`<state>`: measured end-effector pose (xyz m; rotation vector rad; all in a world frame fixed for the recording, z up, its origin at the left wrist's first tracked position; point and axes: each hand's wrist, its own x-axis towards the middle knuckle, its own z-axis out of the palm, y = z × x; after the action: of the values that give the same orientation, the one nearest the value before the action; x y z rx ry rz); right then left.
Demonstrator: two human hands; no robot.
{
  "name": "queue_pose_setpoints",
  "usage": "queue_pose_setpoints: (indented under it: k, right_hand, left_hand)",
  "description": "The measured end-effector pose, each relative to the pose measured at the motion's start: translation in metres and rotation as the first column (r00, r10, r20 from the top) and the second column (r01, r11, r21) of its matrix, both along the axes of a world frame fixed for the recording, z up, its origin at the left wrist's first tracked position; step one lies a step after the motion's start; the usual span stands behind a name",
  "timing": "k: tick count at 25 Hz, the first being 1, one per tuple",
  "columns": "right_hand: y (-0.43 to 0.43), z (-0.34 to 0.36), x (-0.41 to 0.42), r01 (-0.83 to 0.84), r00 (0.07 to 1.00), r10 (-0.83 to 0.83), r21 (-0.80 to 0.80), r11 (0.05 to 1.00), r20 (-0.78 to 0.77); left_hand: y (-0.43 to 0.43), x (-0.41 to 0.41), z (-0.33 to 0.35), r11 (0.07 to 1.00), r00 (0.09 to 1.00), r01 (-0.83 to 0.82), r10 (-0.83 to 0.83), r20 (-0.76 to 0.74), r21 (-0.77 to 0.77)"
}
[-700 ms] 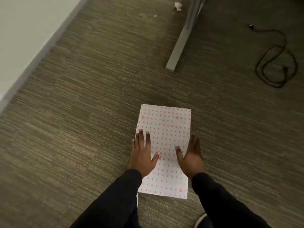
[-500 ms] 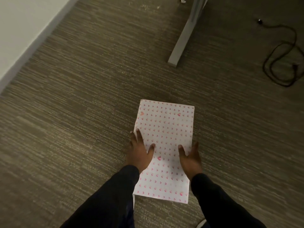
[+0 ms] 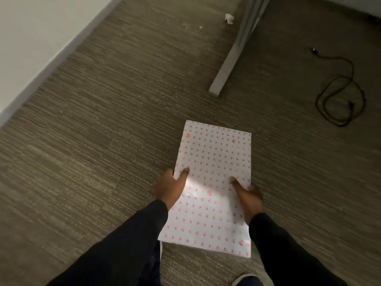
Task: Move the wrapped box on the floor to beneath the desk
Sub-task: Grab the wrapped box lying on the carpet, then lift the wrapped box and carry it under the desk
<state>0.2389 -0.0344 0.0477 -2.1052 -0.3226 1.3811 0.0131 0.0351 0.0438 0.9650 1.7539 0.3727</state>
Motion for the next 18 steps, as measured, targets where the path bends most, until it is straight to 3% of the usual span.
queue_pose_setpoints:
  k: [5,8,13,18]
  right_hand:
    - [0.025,0.136,0.061,0.015,1.0,-0.015,-0.026,1.0,-0.005]
    - [0.039,0.22,0.092,0.039,0.997,-0.043,-0.056,0.998,-0.068]
    - [0.054,0.329,0.122,0.109,0.972,-0.108,-0.006,0.994,-0.21]
    - [0.084,0.381,0.136,0.058,0.954,-0.038,0.06,0.997,-0.297]
  left_hand:
    - [0.016,0.011,0.134,0.999,0.974,0.045,-0.037,0.225,-0.028]
    - [0.033,0.03,0.232,0.999,0.928,-0.036,0.034,0.37,-0.002]
    - [0.067,0.07,0.371,0.992,0.938,-0.038,-0.006,0.347,0.119]
    - [0.088,0.092,0.43,0.985,0.914,-0.112,0.049,0.403,0.134]
